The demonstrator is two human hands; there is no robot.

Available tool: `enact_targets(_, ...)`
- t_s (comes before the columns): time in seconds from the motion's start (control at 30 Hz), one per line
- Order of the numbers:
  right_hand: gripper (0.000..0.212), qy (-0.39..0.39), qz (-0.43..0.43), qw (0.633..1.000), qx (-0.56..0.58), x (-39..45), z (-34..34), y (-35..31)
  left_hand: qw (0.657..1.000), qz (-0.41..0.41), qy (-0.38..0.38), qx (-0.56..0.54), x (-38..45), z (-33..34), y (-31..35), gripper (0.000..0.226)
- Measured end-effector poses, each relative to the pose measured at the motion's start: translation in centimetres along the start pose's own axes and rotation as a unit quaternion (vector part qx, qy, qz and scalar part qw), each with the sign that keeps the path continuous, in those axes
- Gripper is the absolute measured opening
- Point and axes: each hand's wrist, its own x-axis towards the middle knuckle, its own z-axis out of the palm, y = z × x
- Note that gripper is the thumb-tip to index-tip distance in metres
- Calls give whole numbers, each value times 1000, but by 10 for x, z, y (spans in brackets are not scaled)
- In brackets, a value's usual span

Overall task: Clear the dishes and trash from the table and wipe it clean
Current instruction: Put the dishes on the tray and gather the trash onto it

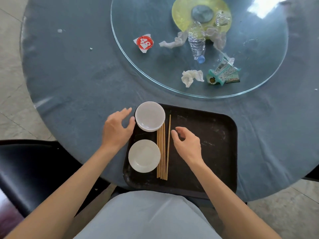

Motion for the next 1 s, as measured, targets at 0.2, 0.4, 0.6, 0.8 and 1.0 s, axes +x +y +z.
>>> enact_targets(0.2, 59, 69, -80, 994, -36, 57, -66, -11, 995, 98, -5, 26, 70, 3, 74, 65)
enact_targets(0.4, 68, 129, -80, 987, -59, 134, -135, -14, 976, 193, -77, 65, 134, 50, 144, 80)
enact_targets(0.6, 78, 133, -38, 986, -88, 219, -177, -1, 963, 188, -168, 96, 179, 130, 175, 80)
enact_targets(0.8, 84, 100, -20, 990, -101, 278, -168, 6, 950, 191, -196, 152, 205, 190, 178, 74)
enact_targets(1.0, 75, 127, -39, 989, -70, 296, -148, 16, 957, 202, -163, 131, 218, 211, 170, 36)
